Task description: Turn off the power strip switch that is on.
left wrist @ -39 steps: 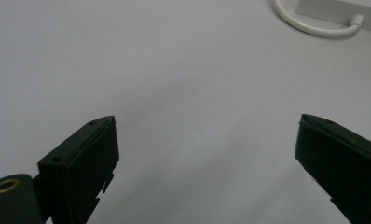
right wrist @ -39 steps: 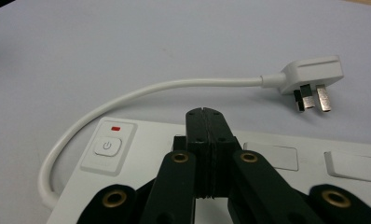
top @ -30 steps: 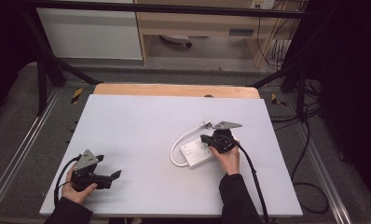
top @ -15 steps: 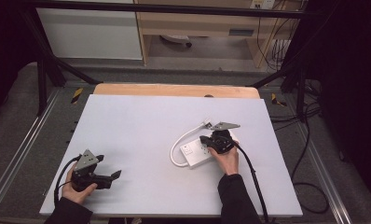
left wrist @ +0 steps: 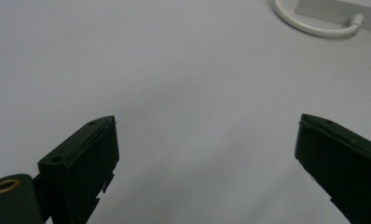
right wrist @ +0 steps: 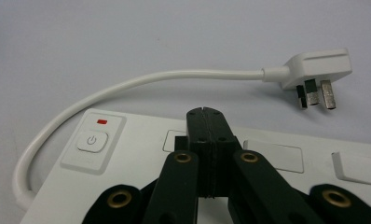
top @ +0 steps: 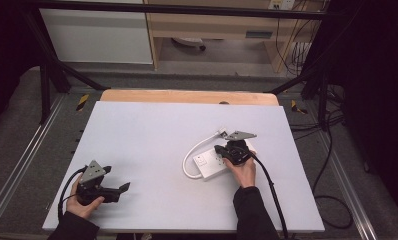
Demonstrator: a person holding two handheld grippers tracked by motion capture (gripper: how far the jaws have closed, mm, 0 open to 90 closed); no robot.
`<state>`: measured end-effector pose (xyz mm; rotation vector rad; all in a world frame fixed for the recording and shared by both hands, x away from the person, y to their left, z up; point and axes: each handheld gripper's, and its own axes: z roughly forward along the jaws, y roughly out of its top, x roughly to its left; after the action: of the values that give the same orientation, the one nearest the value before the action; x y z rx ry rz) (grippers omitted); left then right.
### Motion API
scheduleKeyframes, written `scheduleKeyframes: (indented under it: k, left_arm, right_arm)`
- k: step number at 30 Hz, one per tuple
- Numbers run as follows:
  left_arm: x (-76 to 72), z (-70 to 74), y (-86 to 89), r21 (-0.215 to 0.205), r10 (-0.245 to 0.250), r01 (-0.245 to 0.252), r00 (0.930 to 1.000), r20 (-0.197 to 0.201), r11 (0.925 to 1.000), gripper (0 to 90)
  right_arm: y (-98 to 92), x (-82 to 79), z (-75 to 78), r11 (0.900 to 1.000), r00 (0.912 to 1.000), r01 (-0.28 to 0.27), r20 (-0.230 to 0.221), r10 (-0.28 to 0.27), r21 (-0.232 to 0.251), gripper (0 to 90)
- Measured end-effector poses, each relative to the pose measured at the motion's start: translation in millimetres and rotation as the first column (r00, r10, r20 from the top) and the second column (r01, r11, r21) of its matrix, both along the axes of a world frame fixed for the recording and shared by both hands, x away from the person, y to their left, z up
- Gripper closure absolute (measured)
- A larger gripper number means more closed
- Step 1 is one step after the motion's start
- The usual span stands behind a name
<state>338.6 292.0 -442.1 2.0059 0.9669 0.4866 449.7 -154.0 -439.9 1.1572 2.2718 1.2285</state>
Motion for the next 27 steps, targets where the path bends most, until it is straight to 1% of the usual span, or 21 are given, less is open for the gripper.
scheduleKeyframes:
  k: [1, 2, 3, 4, 5, 7, 9, 10, 13, 14, 19, 21, 22, 23, 25, 26, 27]
  left_arm:
    - [-0.1, 0.0, 0.0, 0.0, 0.0, 0.0, 1.0, 0.0, 1.0, 6.0]
    - [-0.1, 0.0, -0.1, 0.001, 0.0, 0.0, 1.0, 0.0, 1.0, 6.1]
    - [-0.1, 0.1, -0.2, 0.001, 0.0, 0.0, 1.0, 0.001, 1.0, 6.1]
    - [-0.1, 0.1, -0.2, 0.001, 0.0, 0.0, 1.0, 0.001, 1.0, 6.0]
    - [-0.1, 0.1, -0.3, 0.001, 0.0, 0.0, 1.0, 0.001, 1.0, 6.1]
    - [-0.1, 0.0, -0.5, 0.001, 0.001, -0.001, 1.0, 0.002, 1.0, 6.0]
    - [0.1, 0.0, -0.4, 0.0, 0.001, -0.001, 1.0, 0.001, 1.0, 6.1]
    - [0.2, 0.0, -0.4, 0.0, 0.002, -0.002, 1.0, 0.002, 1.0, 6.1]
    - [-0.1, 0.1, -0.5, 0.001, 0.001, -0.001, 1.0, 0.002, 1.0, 6.1]
    - [0.1, 0.1, -0.4, 0.001, 0.001, -0.001, 1.0, 0.003, 1.0, 6.1]
    - [0.2, -0.1, -0.2, 0.0, 0.001, -0.001, 1.0, 0.0, 1.0, 6.1]
    - [0.3, -0.3, -0.1, 0.0, 0.003, -0.003, 1.0, -0.001, 1.0, 6.1]
    - [0.3, -0.3, -0.1, 0.0, 0.003, -0.003, 1.0, -0.001, 1.0, 6.1]
    - [0.3, -0.4, -0.2, 0.0, 0.002, -0.002, 1.0, -0.001, 1.0, 6.1]
    - [0.4, -0.4, -0.3, 0.0, 0.003, -0.003, 1.0, -0.001, 1.0, 6.1]
    - [0.5, -0.4, -0.5, 0.001, 0.001, -0.001, 1.0, -0.001, 1.0, 6.1]
    - [0.8, -0.5, -0.6, 0.004, 0.0, 0.0, 1.0, -0.001, 1.0, 6.1]
  right_arm:
    - [0.0, 0.0, 0.0, 1.0, 1.0, 0.0, 0.0, 0.0, 0.0, 90.0]
    - [0.5, -0.2, -0.3, 1.0, 1.0, 0.005, 0.006, -0.004, -0.011, 90.0]
    - [0.7, -0.2, -0.7, 0.999, 0.9996, 0.018, 0.021, -0.018, -0.038, 90.0]
    - [-0.7, -0.3, -0.4, 0.998, 0.9993, 0.03, 0.023, -0.029, -0.046, 90.0]
    - [-2.6, 0.0, -0.6, 0.999, 0.9995, 0.029, 0.009, -0.029, -0.031, 90.0]
    - [-3.6, -0.1, -0.7, 0.999, 0.9995, 0.032, 0.006, -0.032, -0.026, 90.0]
    - [-2.9, -1.0, -0.4, 0.998, 0.9992, 0.033, 0.023, -0.032, -0.05, 90.0]
    - [-2.2, -1.4, 0.1, 0.998, 0.9993, 0.032, 0.022, -0.031, -0.059, 90.0]
    - [-2.3, -1.6, -0.2, 0.998, 0.9992, 0.034, 0.022, -0.033, -0.054, 90.0]
    - [-1.6, -1.6, 0.3, 0.998, 0.9991, 0.036, 0.023, -0.034, -0.059, 90.0]
    - [-2.4, -1.4, 0.1, 0.998, 0.9992, 0.036, 0.021, -0.035, -0.047, 90.0]
    - [-2.6, -2.4, 3.0, 1.0, 0.9994, 0.026, 0.025, -0.025, -0.016, 90.0]
    - [-2.6, -2.4, 3.0, 1.0, 0.9994, 0.026, 0.025, -0.025, -0.016, 90.0]
    - [-3.7, -4.1, 7.8, 1.0, 0.9991, 0.024, 0.034, -0.024, 0.005, 89.5]
    - [-6.1, -5.8, 12.9, 1.0, 0.9989, 0.024, 0.041, -0.025, 0.011, 84.2]
    - [-6.1, -5.8, 12.9, 1.0, 0.9989, 0.024, 0.041, -0.025, 0.011, 84.2]
    - [-7.7, -6.6, 15.0, 1.0, 0.9989, 0.025, 0.039, -0.025, 0.012, 81.2]
